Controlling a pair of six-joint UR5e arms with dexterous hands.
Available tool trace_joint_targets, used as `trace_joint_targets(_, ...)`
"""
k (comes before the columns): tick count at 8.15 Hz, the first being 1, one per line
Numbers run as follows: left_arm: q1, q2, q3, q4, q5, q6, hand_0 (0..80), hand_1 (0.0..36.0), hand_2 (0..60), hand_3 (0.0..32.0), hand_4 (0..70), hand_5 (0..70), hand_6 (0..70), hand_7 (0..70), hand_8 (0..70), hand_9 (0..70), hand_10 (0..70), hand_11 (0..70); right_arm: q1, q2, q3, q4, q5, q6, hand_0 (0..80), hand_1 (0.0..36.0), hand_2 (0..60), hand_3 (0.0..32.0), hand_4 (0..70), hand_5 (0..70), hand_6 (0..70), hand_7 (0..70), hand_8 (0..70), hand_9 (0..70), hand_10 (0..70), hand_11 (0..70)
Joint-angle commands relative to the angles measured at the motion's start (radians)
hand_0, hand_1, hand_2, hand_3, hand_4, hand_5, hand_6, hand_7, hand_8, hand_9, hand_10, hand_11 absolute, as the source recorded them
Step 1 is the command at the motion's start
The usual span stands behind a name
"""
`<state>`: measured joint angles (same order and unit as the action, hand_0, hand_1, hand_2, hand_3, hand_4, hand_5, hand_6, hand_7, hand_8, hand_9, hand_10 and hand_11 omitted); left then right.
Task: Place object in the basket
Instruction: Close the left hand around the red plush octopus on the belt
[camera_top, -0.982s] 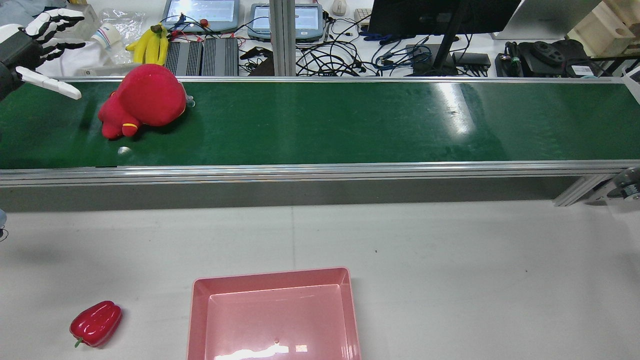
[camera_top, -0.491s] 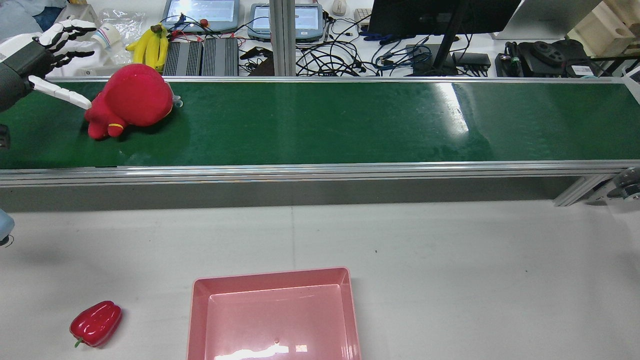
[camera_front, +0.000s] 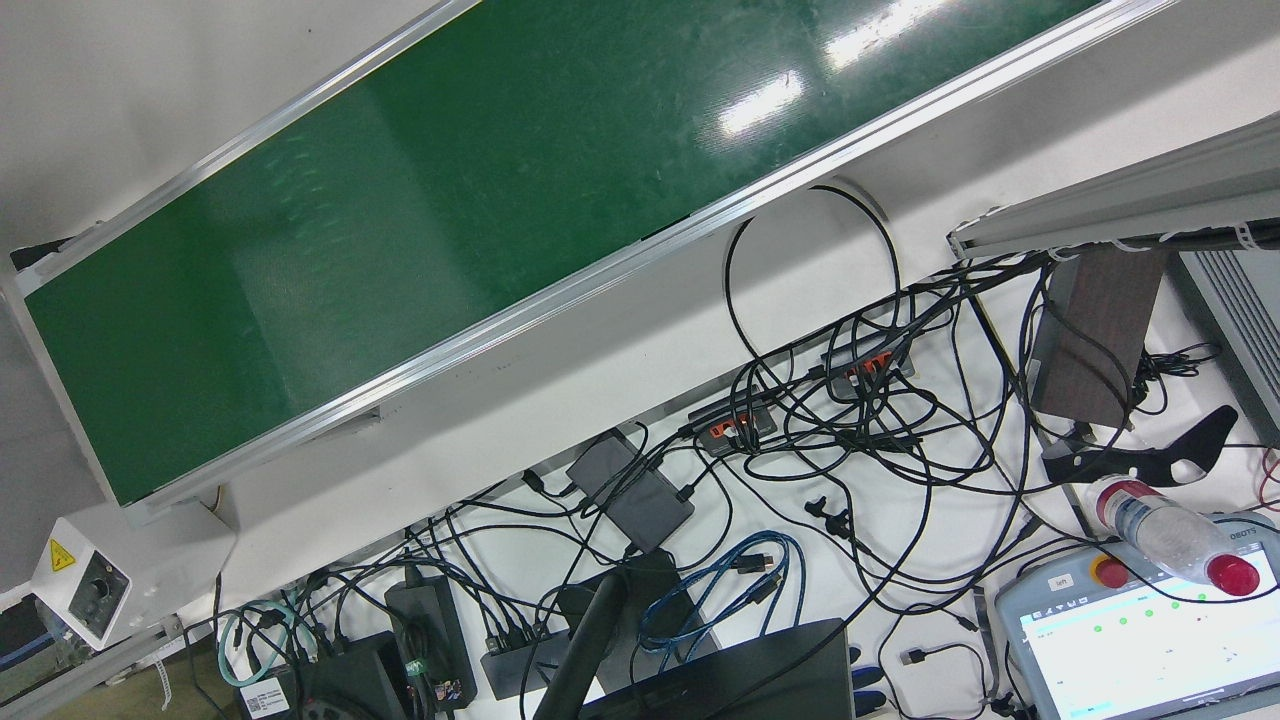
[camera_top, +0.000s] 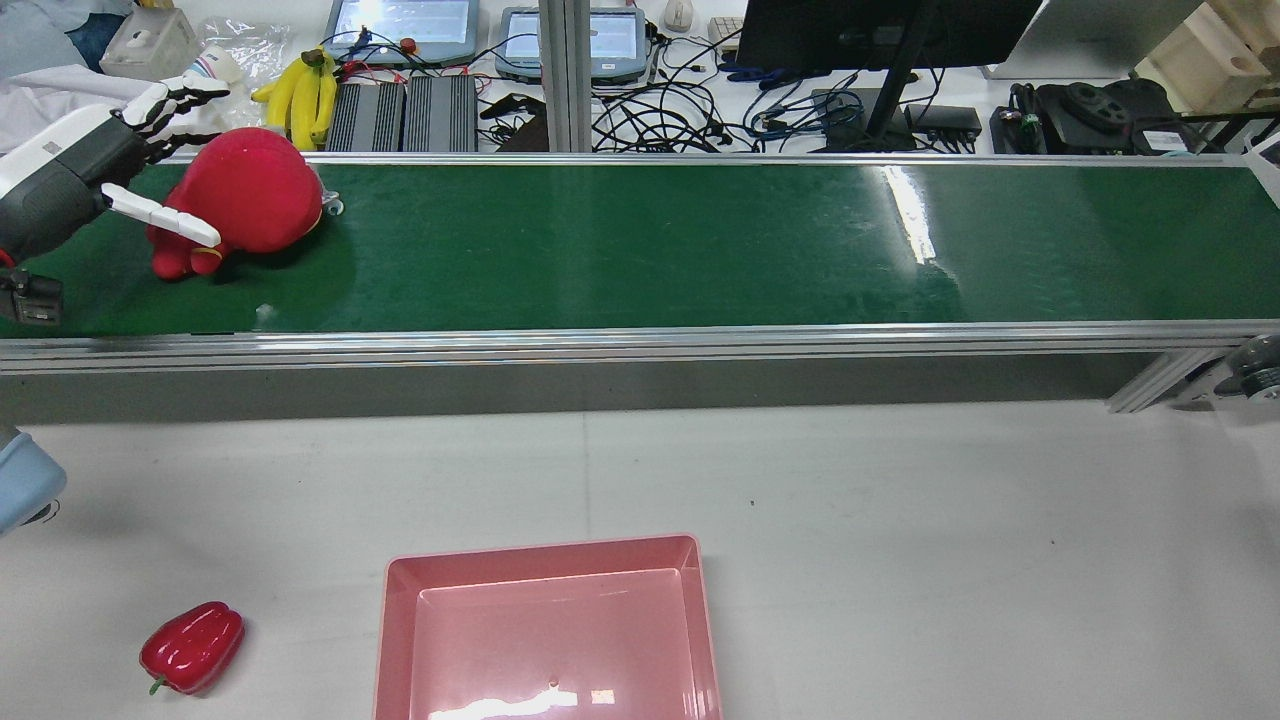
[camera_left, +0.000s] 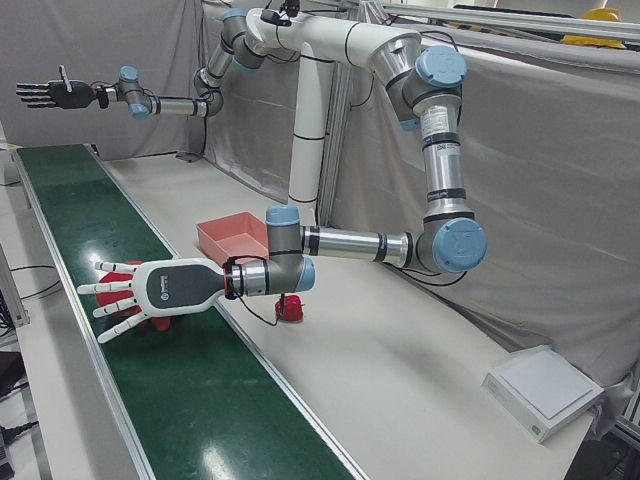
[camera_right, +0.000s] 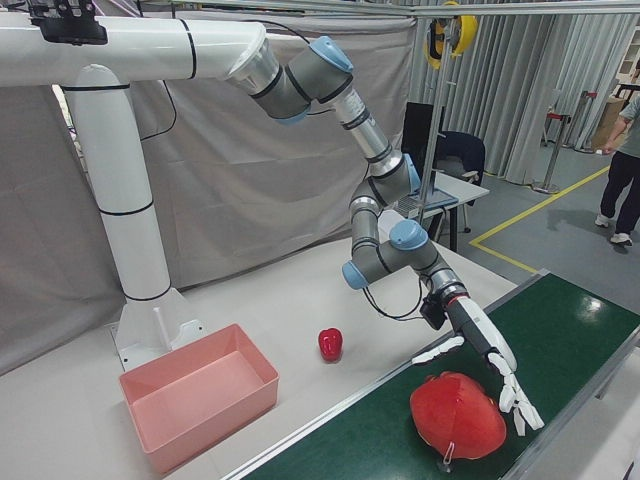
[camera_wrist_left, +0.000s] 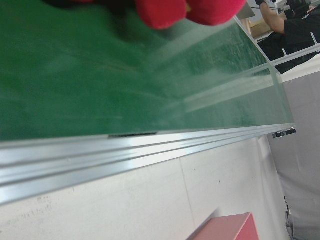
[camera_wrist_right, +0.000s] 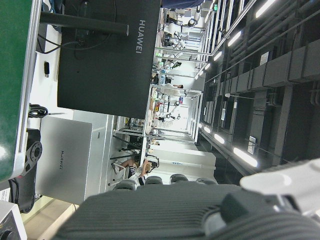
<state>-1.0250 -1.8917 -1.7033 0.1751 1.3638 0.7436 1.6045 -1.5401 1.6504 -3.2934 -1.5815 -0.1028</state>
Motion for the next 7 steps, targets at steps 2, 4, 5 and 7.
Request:
trace_joint_targets(2, 0.011, -0.003, 0.060, -0.031, -0.008, 0.000, 52.6, 13.9, 1.1, 20.8, 0.9, 29.8, 4.2, 8.8, 15.2, 14.1, 2.3, 5.0, 0.000, 0.000, 0.000, 0.000, 0.000, 0.000, 0.0, 0.0, 0.0, 0.0, 0.0, 0.0, 0.0, 0.0, 0.0, 0.0, 0.0, 0.0)
trace_joint_targets(4, 0.006, -0.003, 0.060, -0.029, -0.008, 0.000, 52.7, 16.6, 16.6, 7.8, 12.6, 39.1, 6.7, 11.3, 19.7, 19.7, 5.9, 10.1, 0.000, 0.000, 0.000, 0.000, 0.000, 0.000, 0.0, 0.0, 0.0, 0.0, 0.0, 0.0, 0.0, 0.0, 0.0, 0.0, 0.0, 0.0)
trace_joint_targets(5, 0.006, -0.003, 0.060, -0.013, -0.009, 0.000, 52.2, 18.2, 39.8, 0.0, 46.7, 70.0, 18.3, 25.3, 31.6, 36.4, 19.0, 28.5, 0.000, 0.000, 0.000, 0.000, 0.000, 0.000, 0.0, 0.0, 0.0, 0.0, 0.0, 0.0, 0.0, 0.0, 0.0, 0.0, 0.0, 0.0)
trace_joint_targets(7, -0.001, -0.003, 0.059, -0.005, -0.009, -0.004, 50.6, 21.2, 60.0, 0.0, 57.2, 70.0, 37.7, 50.2, 43.8, 53.2, 43.1, 61.0, 0.000, 0.000, 0.002, 0.000, 0.000, 0.000, 0.0, 0.0, 0.0, 0.0, 0.0, 0.0, 0.0, 0.0, 0.0, 0.0, 0.0, 0.0)
